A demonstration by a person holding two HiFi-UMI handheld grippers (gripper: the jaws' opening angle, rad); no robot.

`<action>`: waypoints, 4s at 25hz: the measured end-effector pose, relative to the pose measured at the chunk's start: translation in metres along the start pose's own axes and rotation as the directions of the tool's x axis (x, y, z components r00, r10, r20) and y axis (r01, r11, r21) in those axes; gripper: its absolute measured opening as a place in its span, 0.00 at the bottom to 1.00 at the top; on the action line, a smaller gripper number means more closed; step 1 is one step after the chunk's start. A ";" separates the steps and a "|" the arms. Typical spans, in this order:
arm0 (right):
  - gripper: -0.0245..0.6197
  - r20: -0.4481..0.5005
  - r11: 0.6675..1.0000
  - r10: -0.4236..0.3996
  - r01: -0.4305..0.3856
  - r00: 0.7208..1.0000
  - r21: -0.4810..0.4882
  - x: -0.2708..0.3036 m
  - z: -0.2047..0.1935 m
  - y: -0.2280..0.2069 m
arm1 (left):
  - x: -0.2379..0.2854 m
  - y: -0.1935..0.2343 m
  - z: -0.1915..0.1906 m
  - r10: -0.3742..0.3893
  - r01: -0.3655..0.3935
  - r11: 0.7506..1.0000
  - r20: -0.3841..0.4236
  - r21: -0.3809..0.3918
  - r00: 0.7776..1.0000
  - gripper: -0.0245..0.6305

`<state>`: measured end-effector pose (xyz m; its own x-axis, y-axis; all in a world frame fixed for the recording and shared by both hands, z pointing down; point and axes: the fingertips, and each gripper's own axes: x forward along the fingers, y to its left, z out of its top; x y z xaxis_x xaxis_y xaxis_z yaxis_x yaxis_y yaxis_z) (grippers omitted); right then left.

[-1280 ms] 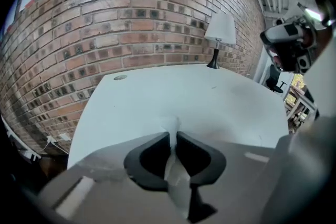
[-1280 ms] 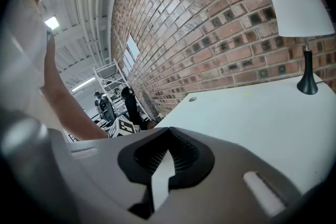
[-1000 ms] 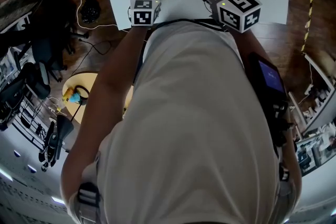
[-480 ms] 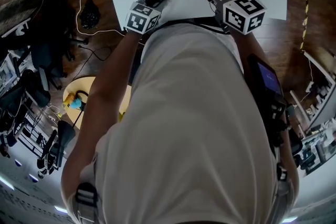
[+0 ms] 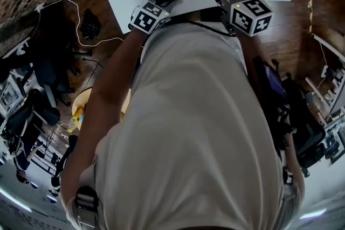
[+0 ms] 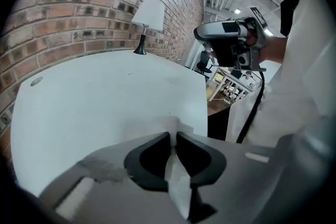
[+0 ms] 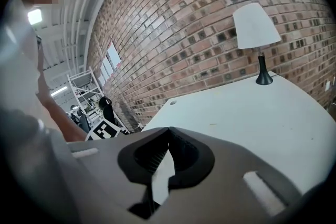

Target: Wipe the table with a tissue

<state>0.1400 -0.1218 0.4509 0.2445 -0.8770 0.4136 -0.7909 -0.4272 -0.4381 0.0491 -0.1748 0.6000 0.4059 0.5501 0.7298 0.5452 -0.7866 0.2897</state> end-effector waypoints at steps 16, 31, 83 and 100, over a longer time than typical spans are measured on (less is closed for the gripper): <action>0.05 -0.004 0.999 0.032 -0.032 0.999 0.027 -0.043 0.017 -0.074 | 0.053 0.003 0.023 0.197 -0.195 0.980 -0.050 0.040 0.979 0.11; 0.05 -0.057 0.991 0.131 -0.131 0.990 0.001 -0.049 0.030 -0.117 | 0.098 -0.031 0.073 0.178 -0.180 0.977 -0.032 -0.114 0.984 0.11; 0.05 0.027 0.999 -0.036 0.036 0.999 0.008 -0.126 -0.002 -0.124 | 0.061 0.029 0.111 0.385 -0.256 0.839 0.191 -0.480 0.903 0.11; 0.05 -0.023 1.000 -0.002 0.002 1.000 0.006 -0.158 0.016 -0.187 | 0.100 0.037 0.105 0.673 -0.638 0.694 -0.015 -0.334 0.739 0.10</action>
<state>0.2584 0.0930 0.4543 0.2327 -0.8709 0.4328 -0.7870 -0.4301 -0.4424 0.1864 -0.1193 0.6185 0.6561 -0.1271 0.7439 -0.1259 -0.9903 -0.0582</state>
